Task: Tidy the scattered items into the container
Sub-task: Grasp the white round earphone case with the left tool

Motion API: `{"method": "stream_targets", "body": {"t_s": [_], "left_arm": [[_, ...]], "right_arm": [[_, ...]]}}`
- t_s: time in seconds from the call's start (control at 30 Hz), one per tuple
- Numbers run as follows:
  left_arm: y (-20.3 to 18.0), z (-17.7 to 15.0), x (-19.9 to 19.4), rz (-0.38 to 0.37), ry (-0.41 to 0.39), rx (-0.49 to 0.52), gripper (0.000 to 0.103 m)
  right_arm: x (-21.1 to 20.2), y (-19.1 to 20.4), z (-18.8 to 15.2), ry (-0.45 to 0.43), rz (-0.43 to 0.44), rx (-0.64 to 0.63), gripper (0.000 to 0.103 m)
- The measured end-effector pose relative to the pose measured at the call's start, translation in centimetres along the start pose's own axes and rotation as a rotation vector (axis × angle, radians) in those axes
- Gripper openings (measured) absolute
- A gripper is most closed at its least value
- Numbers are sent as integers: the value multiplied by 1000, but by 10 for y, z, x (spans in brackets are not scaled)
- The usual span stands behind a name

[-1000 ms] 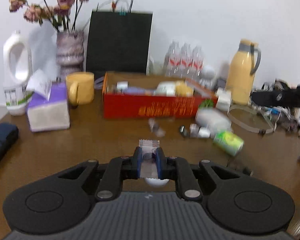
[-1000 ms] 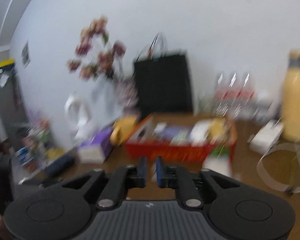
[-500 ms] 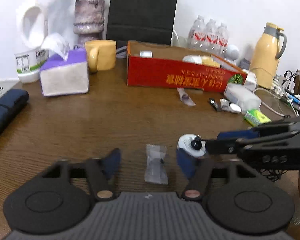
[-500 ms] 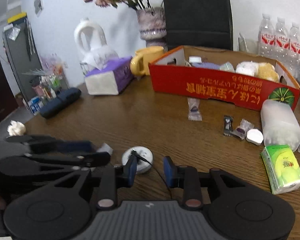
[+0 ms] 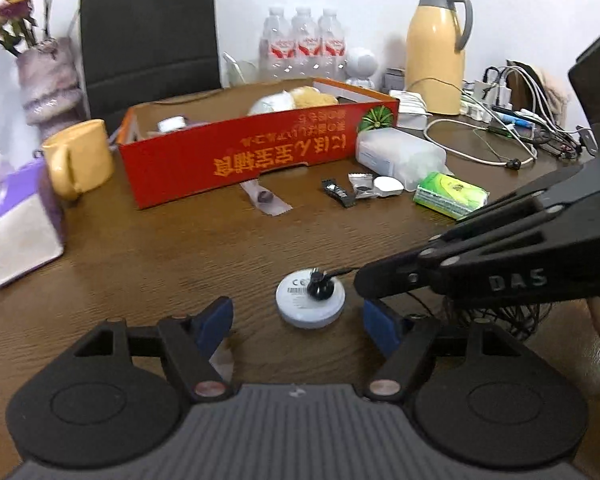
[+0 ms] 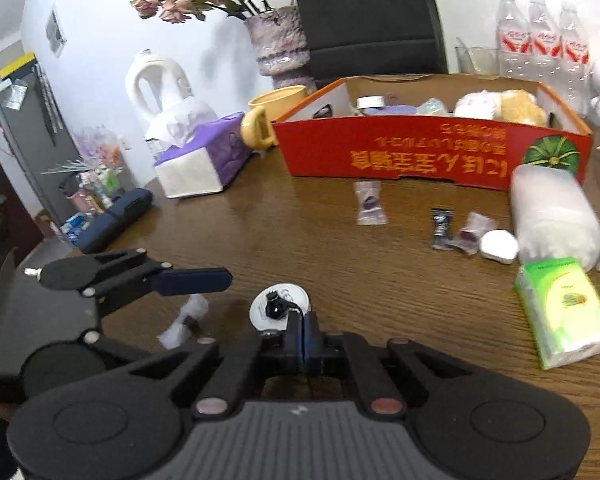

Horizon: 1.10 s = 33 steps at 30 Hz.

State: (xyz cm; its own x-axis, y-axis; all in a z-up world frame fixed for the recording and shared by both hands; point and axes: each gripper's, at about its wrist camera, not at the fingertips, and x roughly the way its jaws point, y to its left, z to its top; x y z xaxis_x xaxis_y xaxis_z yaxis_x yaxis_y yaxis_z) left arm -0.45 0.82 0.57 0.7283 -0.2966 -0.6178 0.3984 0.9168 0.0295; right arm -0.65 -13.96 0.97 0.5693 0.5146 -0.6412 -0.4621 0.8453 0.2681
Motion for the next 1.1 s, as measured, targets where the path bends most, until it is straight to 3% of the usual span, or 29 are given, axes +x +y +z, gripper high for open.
{"method": "stream_targets", "body": {"t_s": [0.03,0.17,0.23,0.33,0.53,0.83,0.97,1.0,1.1], "left_arm": [[2,-1,2,-1,0,-3,65],[7,3,8,-55,-16,-11,57],[6,5,9,-83,-40,36,55],[1,8,13,-105,-48,113,60],[-2,13,20,-149,-52,150,71],[-11,7,13,-241,-89,242,74],[-19,11,19,-241,-84,245,75],[-21,12,22,-236,-75,243,73],[-21,15,30,-251,-28,218,52]], "right_arm": [[0,-2,1,-1,-2,4,1],[-7,-12,0,3,64,36,1],[-8,-12,0,8,71,32,1],[-10,-18,0,20,77,39,1],[-19,-23,4,62,96,-12,1],[-36,-43,6,25,169,75,1],[-41,-46,9,6,196,102,1],[-41,-46,9,6,201,101,1],[-42,-43,8,12,216,95,1]]}}
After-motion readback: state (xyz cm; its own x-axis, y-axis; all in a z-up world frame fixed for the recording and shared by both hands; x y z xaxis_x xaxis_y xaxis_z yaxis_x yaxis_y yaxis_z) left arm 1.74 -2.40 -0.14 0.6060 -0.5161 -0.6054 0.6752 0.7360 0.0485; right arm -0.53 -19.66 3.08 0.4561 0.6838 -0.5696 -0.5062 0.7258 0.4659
